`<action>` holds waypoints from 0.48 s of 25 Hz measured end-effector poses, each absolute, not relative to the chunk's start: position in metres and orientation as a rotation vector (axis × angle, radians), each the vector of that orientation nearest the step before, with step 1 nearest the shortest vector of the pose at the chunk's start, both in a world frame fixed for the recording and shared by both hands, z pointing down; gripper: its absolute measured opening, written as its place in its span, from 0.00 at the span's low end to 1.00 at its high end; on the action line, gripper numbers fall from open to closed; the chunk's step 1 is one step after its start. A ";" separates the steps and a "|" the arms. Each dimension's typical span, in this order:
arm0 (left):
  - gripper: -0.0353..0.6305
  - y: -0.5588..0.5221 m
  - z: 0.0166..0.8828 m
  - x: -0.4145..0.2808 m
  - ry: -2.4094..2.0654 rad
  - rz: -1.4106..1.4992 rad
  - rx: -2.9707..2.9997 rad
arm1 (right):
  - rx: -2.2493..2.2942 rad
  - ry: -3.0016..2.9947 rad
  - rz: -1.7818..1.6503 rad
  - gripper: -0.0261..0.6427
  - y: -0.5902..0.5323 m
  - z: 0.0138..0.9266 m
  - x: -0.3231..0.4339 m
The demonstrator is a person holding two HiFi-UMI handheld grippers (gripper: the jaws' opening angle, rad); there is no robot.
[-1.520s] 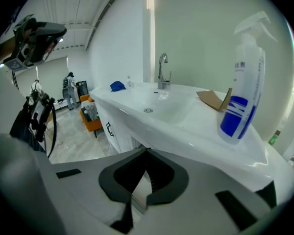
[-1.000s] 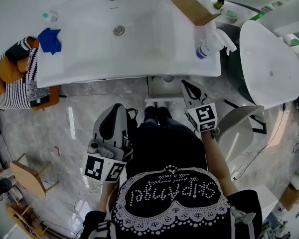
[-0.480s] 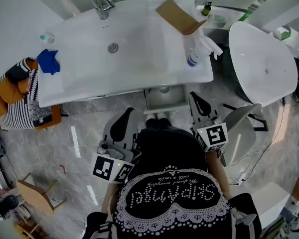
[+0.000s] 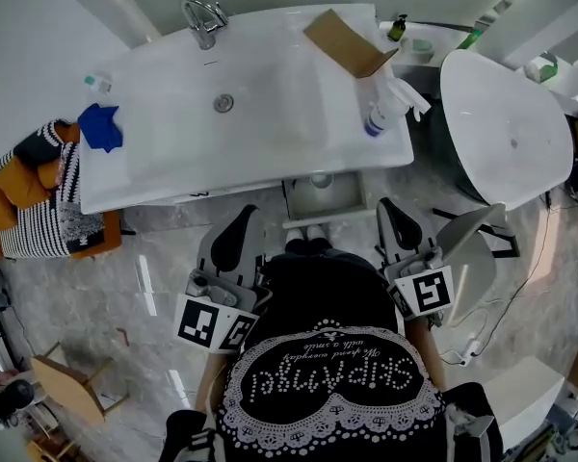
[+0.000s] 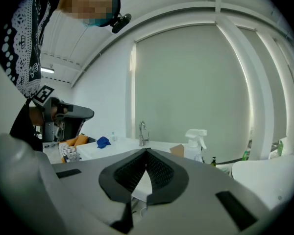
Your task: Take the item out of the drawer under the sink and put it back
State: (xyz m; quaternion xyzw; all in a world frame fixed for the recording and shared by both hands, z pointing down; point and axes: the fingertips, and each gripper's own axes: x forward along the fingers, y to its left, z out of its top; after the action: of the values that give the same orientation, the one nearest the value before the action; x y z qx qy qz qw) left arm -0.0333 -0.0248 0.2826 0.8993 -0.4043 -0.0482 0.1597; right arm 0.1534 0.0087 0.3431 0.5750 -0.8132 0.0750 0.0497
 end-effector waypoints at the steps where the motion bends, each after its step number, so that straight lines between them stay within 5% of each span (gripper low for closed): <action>1: 0.06 -0.025 0.281 -0.036 -1.160 -0.142 2.570 | 1.752 -2.482 0.224 0.07 0.011 0.341 0.151; 12: 0.06 -0.011 0.267 -0.083 -1.243 -0.136 2.635 | 1.632 -2.561 0.180 0.07 0.027 0.335 0.093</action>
State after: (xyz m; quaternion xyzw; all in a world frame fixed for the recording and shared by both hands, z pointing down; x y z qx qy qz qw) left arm -0.0832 -0.0108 0.2673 0.8977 -0.4234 -0.0462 0.1125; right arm 0.0927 0.0269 0.3354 0.5359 -0.8408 0.0592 0.0497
